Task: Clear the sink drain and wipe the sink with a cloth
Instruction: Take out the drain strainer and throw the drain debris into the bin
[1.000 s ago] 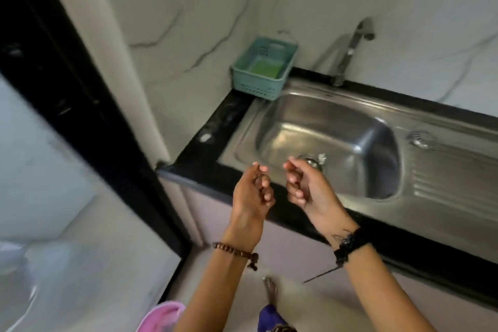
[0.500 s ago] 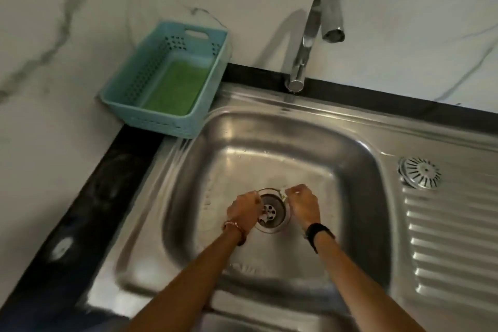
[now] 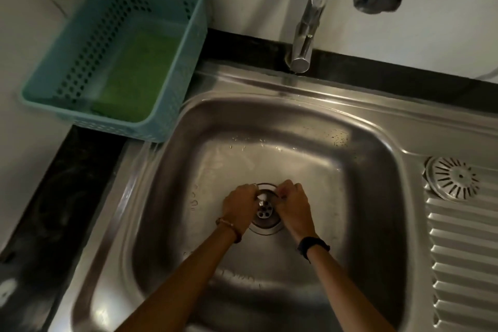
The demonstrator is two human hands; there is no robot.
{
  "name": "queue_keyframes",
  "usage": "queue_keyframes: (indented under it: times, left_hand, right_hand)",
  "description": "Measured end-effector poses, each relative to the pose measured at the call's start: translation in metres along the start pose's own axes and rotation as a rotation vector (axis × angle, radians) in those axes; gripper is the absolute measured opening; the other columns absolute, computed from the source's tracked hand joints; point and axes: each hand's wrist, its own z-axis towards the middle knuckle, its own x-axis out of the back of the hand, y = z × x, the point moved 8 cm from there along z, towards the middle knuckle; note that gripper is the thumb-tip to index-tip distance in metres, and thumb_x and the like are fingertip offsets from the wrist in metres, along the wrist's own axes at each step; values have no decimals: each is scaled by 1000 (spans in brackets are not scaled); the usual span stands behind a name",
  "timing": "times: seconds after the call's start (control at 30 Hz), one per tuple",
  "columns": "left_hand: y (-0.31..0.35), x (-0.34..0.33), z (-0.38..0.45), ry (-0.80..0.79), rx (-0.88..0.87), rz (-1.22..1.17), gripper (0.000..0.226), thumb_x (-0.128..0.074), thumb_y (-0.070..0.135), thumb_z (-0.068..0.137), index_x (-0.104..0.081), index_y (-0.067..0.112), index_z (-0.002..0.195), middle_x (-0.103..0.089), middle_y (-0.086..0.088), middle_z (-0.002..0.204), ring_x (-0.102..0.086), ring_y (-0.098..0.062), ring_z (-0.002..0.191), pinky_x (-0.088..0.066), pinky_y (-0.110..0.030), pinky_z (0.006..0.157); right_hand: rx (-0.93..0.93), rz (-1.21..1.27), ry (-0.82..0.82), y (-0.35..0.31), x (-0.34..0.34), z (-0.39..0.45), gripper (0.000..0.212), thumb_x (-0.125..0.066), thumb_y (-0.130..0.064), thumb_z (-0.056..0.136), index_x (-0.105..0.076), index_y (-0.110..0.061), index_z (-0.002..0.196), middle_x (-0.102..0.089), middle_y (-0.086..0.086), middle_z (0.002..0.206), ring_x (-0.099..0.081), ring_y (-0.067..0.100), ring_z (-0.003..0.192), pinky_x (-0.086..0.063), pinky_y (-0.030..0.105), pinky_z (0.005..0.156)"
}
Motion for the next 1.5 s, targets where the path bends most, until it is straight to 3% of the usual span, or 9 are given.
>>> queue_keyframes:
  times: [0.23,0.37,0.5,0.63,0.8,1.1,1.3,1.4,1.5]
  left_hand:
    - [-23,34,-44,5,215,-447,17,-64,20,82,-67,14,97,-72,-9,95,-67,-24,89,-50,-27,75]
    - [-20,56,-100,55,187,-653,12,-63,13,82,-58,24,82,-66,-4,77,-62,-16,60,-52,-31,68]
    - [-45,84,-180,184,124,-814,22,-63,10,83,-51,28,77,-60,7,63,-56,0,42,-48,-21,51]
    - [-86,103,-290,308,94,-987,23,-58,5,87,-53,26,79,-60,3,64,-57,-8,49,-46,-26,53]
    - [-155,93,-445,475,147,-1017,13,-56,9,87,-55,22,83,-66,5,69,-62,-7,55,-52,-26,57]
    - [-334,-63,-614,718,679,-1363,15,-58,3,83,-54,17,82,-61,1,59,-54,-10,47,-39,-19,42]
    - [-449,-231,-571,630,1033,-1727,15,-56,7,85,-58,15,73,-58,-2,66,-50,-13,54,-37,-19,43]
    - [-509,-301,-528,668,1119,-1738,18,-56,7,86,-56,14,69,-57,-3,63,-51,-14,54,-39,-19,41]
    - [-563,-357,-490,720,1176,-1695,15,-56,6,86,-53,10,72,-56,-7,64,-52,-16,55,-42,-17,38]
  right_hand:
    - [-309,615,-90,-9,-8,-39,15,-57,-4,82,-61,-18,86,-65,9,94,-61,21,82,-51,31,66]
    - [-262,815,-185,-52,-14,-78,25,-48,3,82,-64,-15,75,-60,10,72,-56,18,59,-47,29,58]
    - [-186,869,-287,-94,-26,-144,30,-36,9,78,-55,-12,71,-62,-1,56,-53,10,44,-44,19,41]
    - [-105,868,-482,-135,-60,-247,34,-28,9,78,-54,-13,75,-60,-6,49,-52,8,39,-41,16,40]
    - [4,686,-719,-142,-122,-391,35,-30,6,80,-57,-17,83,-62,-1,62,-58,8,49,-47,20,44]
    - [-102,216,-1012,-58,-300,-531,34,-27,14,76,-50,-10,82,-56,7,77,-50,18,59,-44,27,50]
    - [-82,-113,-928,66,-457,-499,33,-35,10,82,-49,-20,78,-56,3,72,-53,16,54,-46,29,51]
    - [-106,-185,-913,133,-534,-467,30,-34,9,81,-50,-17,82,-53,1,68,-51,16,55,-47,30,56]
    - [-114,-226,-950,188,-607,-438,30,-31,9,77,-43,-17,68,-43,0,60,-40,15,55,-42,25,53]
